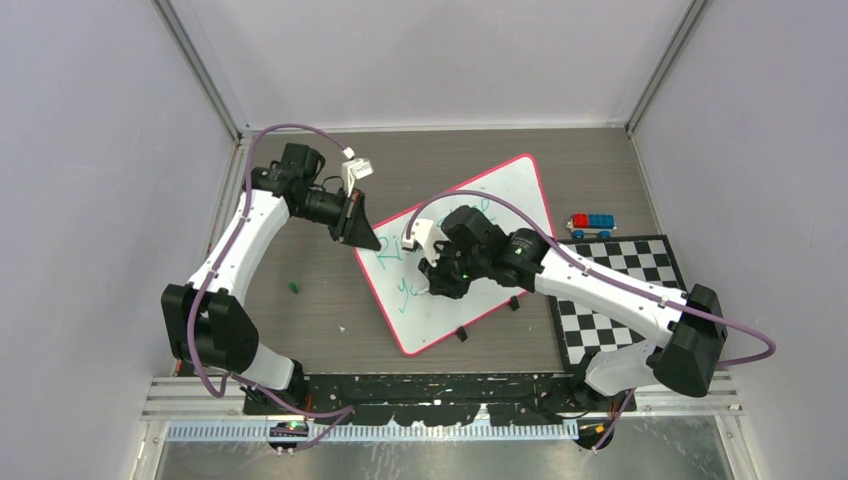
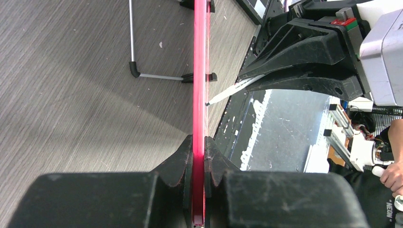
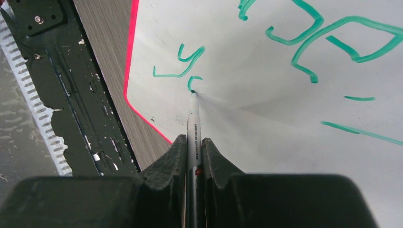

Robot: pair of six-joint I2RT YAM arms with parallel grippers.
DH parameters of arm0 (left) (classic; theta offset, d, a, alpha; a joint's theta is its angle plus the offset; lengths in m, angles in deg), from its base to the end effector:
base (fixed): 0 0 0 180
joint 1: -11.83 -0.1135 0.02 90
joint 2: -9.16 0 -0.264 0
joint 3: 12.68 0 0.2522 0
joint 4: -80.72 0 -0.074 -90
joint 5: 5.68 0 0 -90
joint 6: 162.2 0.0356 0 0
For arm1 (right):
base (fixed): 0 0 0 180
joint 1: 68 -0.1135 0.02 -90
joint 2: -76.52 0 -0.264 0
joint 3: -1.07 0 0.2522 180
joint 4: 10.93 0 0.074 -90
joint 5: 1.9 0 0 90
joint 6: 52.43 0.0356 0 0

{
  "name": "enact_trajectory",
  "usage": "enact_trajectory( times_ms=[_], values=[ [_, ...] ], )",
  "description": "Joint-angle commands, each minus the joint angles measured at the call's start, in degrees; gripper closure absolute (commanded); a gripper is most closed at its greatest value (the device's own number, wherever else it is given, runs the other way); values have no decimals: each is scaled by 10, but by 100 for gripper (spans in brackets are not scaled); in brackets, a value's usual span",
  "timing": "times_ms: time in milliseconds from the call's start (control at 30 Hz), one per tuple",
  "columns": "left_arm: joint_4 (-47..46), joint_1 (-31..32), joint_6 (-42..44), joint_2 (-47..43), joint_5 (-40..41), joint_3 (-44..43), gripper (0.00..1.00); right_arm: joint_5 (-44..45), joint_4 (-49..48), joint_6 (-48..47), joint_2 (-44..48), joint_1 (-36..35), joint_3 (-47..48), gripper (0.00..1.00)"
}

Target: Write a sentence on the whiteboard

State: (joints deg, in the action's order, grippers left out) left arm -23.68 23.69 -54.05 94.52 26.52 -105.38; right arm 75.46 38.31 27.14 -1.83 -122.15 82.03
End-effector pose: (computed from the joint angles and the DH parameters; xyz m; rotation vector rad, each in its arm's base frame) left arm 0.2710 -0.0877 0.3225 0.8726 2.2665 -1.3058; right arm 0.1655 0.2423 0.3045 -1.3990 2.0120 0.6141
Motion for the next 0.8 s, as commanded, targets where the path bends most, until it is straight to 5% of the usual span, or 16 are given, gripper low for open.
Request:
enact_trajectory(
  times_ms=[0, 767],
  values=[
    [-1, 12, 16, 3, 13, 10, 100, 43, -21, -10, 7, 9, 33, 100],
    [-1, 12, 16, 6, 13, 10, 100, -6, -18, 3, 28, 9, 29, 100]
  ],
)
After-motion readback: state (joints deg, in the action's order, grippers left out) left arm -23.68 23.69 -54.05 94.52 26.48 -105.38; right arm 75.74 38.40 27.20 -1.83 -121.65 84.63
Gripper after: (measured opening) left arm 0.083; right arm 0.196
